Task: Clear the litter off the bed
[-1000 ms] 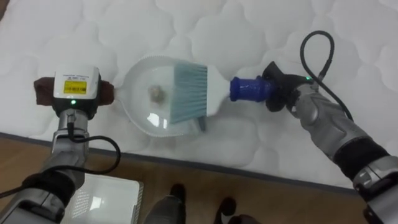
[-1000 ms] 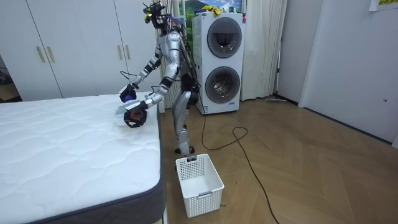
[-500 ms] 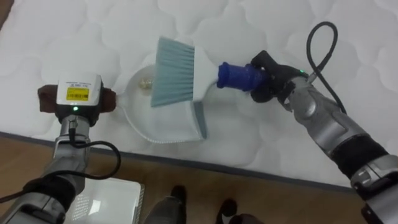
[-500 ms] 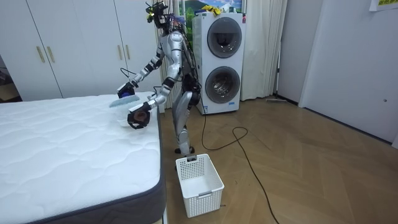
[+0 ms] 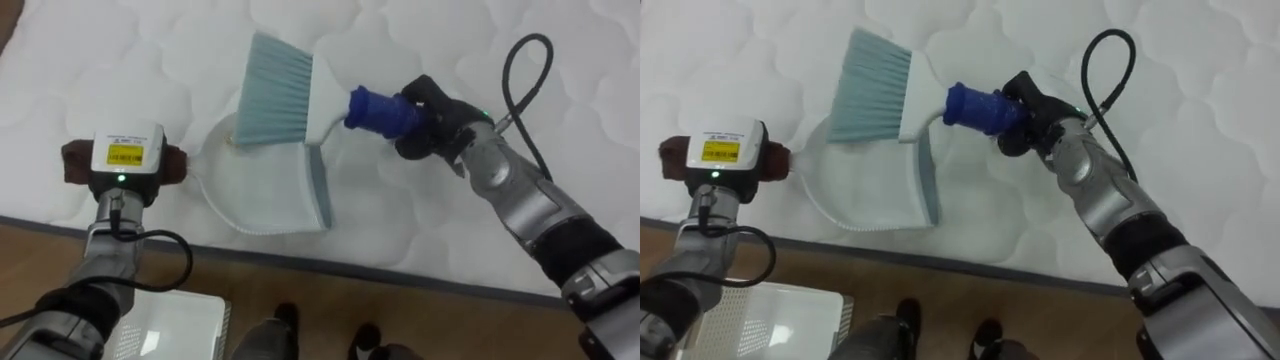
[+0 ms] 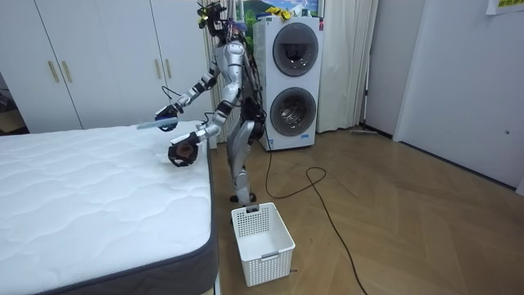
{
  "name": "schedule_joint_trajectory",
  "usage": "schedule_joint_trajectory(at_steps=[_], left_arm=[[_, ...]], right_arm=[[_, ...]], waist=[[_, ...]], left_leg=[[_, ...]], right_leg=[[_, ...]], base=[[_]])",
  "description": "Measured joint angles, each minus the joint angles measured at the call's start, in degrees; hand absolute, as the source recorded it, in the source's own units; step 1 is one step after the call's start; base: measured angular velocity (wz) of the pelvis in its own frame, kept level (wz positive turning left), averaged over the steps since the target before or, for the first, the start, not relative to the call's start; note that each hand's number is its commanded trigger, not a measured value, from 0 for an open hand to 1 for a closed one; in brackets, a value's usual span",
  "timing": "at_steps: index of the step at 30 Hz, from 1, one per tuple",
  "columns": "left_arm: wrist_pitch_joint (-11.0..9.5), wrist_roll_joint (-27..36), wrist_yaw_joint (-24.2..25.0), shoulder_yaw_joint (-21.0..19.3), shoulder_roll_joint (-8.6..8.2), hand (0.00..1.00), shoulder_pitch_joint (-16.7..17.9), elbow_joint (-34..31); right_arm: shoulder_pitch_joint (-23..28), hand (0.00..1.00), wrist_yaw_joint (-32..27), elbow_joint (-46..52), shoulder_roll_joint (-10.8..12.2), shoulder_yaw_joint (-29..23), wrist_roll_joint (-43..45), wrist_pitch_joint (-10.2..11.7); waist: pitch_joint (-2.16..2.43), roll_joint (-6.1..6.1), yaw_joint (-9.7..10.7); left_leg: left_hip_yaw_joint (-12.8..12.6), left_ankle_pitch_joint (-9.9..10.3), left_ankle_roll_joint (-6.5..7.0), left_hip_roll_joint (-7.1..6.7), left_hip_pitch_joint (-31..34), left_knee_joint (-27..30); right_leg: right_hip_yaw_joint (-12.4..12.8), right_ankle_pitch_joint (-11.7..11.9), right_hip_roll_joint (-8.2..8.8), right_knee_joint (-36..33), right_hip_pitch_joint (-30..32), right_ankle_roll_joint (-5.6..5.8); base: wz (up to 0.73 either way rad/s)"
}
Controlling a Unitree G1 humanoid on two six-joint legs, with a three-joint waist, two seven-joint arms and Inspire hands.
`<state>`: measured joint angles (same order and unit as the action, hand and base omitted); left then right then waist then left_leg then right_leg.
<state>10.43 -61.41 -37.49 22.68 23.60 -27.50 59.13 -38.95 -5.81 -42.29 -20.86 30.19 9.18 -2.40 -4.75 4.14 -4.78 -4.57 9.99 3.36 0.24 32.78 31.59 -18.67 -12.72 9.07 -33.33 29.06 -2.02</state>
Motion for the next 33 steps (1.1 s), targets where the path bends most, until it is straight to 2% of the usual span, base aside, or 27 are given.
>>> schedule_joint_trajectory(at_steps=[2, 4, 8, 12, 14, 16, 18, 19, 20, 21, 22, 24, 29, 30, 33], left_arm=[[-0.7, 0.1, -0.3, 0.0, 0.00, 1.00, 0.1, 0.2], [-0.8, 0.8, -1.4, -0.2, -0.01, 1.00, 0.8, 0.7], [-1.0, 1.2, -1.9, -0.6, -0.10, 1.00, 2.4, 0.7], [-1.1, 1.2, -2.2, -3.5, -0.15, 1.00, 3.9, 0.6], [-1.1, 1.2, -2.5, -5.3, -0.19, 1.00, 5.8, 0.5], [-1.0, 1.2, -2.6, -7.5, -0.20, 1.00, 8.8, -0.1], [-0.9, 1.2, -2.6, -9.4, -0.22, 1.00, 10.3, -0.7], [-0.9, 1.2, -2.6, -9.9, -0.22, 1.00, 10.6, -0.7], [-0.9, 1.2, -2.6, -11.1, -0.24, 1.00, 11.2, -0.7], [-1.1, 1.3, -2.6, -12.2, -0.29, 1.00, 11.9, -0.8], [-1.2, 1.3, -2.6, -13.7, -0.46, 1.00, 13.1, -1.6], [-1.1, 1.5, -2.6, -16.1, -0.55, 1.00, 16.1, -5.0], [-0.8, 4.3, -1.8, -20.6, -1.12, 1.00, 21.7, -10.9], [-0.6, 4.4, -1.3, -22.0, -1.39, 1.00, 23.4, -12.4], [0.7, 4.4, 0.3, -24.8, -2.80, 1.00, 26.7, -16.1]], right_arm=[[1.4, 1.00, -1.5, 0.0, -0.1, -2.2, -0.1, 0.2], [3.7, 1.00, -2.7, -0.1, -0.1, -4.6, -1.1, 0.2], [6.7, 1.00, -3.6, -1.0, -0.1, -9.0, -2.4, 0.2], [9.5, 1.00, -6.6, -1.7, -0.2, -15.7, -4.6, 0.2], [12.7, 1.00, -8.3, -1.4, -0.6, -18.0, -5.2, 0.2], [17.1, 1.00, -9.2, -1.2, -1.4, -20.4, -6.7, 0.1], [18.5, 0.71, -9.8, -1.0, -2.1, -22.0, -7.8, -0.3], [18.8, 0.44, -10.0, -1.0, -2.2, -22.6, -8.1, -0.3], [19.2, 0.13, -10.7, -1.0, -2.3, -23.2, -9.0, -0.3], [20.1, 0.00, -10.8, -0.7, -2.4, -24.1, -9.4, -0.3], [21.4, 0.00, -11.0, 0.3, -2.4, -25.2, -9.4, -0.3], [23.7, 0.00, -11.3, 2.8, -2.4, -26.6, -9.4, -0.3], [27.1, 0.00, -12.1, 7.7, -2.5, -28.9, -10.3, -0.9], [27.8, 0.00, -12.4, 9.2, -2.5, -29.3, -11.2, -1.4], [29.6, 0.00, -13.0, 11.6, -2.8, -29.4, -11.2, -2.2]], waist=[[0.30, 0.45, 0.2], [0.89, 1.37, 0.4], [1.06, 1.66, 2.0], [1.15, 1.72, 3.0], [1.61, 2.13, 3.2], [2.74, 2.82, 3.6], [2.82, 2.80, 4.0], [2.84, 2.78, 4.2], [2.86, 2.75, 4.4], [2.97, 2.68, 4.5], [3.39, 2.68, 4.5], [3.87, 2.76, 4.5], [4.46, 2.92, 4.3], [4.81, 2.85, 4.3], [5.12, 2.70, 3.5]], left_leg=[[0.0, 0.0, 0.01, -0.09, -0.3, 0.0], [-0.1, 0.0, 0.01, -0.01, -1.0, -0.2], [0.2, 0.0, 0.01, 0.22, -2.3, -0.4], [0.1, 0.0, 0.00, 0.71, -4.1, -1.3], [0.0, 0.0, -0.03, 0.71, -6.3, -2.7], [0.1, 0.0, -0.15, 0.61, -8.7, -4.4], [0.1, 0.1, -0.21, 0.61, -10.0, -5.1], [0.1, 0.1, -0.21, 0.61, -10.5, -5.4], [0.0, 0.1, -0.25, 0.59, -11.6, -6.1], [0.0, 0.1, -0.32, 0.70, -13.0, -7.0], [0.0, 0.1, -0.42, 0.76, -14.4, -7.9], [-0.1, 0.1, -0.52, 0.70, -16.6, -9.1], [0.0, -0.2, -1.04, 0.43, -21.8, -12.5], [0.0, -0.2, -1.19, 0.49, -22.7, -13.0], [0.1, -0.1, -1.64, 0.72, -24.8, -13.9]], right_leg=[[0.2, -0.1, 0.10, -0.2, -0.2, 0.09], [0.5, -0.1, -0.09, 0.0, -0.7, 0.10], [0.8, -0.1, -0.81, 1.5, -2.6, 0.15], [1.1, 0.6, -1.73, 3.6, -4.8, 0.38], [1.1, 0.8, -2.04, 5.1, -7.0, 0.55], [1.0, 0.8, -2.35, 6.9, -9.5, 0.73], [0.9, 1.0, -2.59, 7.8, -11.0, 0.88], [0.9, 1.1, -2.66, 7.9, -11.5, 0.90], [0.9, 1.2, -2.85, 8.8, -12.7, 0.99], [0.9, 1.6, -3.25, 10.3, -14.3, 1.08], [1.0, 1.8, -3.71, 11.7, -15.8, 1.18], [1.4, 2.0, -4.18, 13.0, -17.9, 1.28], [1.4, 2.0, -4.15, 15.7, -22.7, 1.37], [1.2, 2.0, -4.34, 16.4, -23.7, 1.36], [1.2, 2.2, -5.21, 18.0, -26.1, 1.27]], base=[[0.00], [0.00], [0.02], [-0.04], [-0.03], [0.02], [0.02], [0.00], [0.00], [0.00], [0.00], [0.00], [0.00], [0.00], [0.01]])
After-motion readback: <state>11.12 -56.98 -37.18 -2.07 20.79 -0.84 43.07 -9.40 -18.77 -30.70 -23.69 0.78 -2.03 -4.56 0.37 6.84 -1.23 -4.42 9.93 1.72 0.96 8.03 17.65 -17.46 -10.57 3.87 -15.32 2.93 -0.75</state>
